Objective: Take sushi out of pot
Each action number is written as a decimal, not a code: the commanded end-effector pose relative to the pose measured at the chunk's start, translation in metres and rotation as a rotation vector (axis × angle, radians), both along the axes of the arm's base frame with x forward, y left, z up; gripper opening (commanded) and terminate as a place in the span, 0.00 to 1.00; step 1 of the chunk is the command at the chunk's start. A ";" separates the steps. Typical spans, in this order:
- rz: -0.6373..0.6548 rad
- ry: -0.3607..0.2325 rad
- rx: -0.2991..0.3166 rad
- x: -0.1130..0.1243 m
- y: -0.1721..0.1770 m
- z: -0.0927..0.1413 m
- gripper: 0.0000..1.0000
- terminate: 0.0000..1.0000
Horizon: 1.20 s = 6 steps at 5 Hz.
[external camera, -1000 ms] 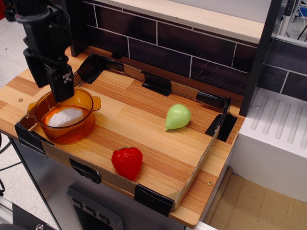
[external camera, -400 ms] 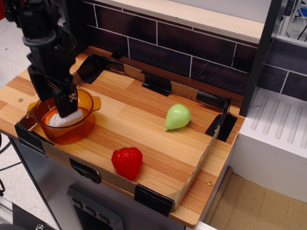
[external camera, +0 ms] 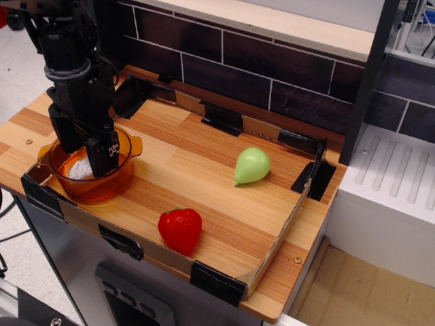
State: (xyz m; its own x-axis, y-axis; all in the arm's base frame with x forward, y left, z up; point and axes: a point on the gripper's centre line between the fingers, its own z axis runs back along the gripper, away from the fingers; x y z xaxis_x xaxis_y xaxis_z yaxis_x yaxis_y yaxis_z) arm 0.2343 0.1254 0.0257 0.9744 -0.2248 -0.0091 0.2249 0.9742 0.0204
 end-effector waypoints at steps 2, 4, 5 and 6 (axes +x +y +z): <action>0.007 -0.012 0.022 0.007 0.000 -0.002 0.00 0.00; 0.075 -0.071 0.014 0.015 0.011 0.029 0.00 0.00; 0.113 -0.091 -0.020 0.023 0.016 0.066 0.00 0.00; 0.159 -0.148 -0.005 0.025 0.015 0.089 0.00 0.00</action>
State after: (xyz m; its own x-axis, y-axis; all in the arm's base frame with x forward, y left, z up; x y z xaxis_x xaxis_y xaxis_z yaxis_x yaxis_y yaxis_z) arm 0.2475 0.1333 0.0995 0.9957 -0.0516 0.0769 0.0522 0.9986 -0.0052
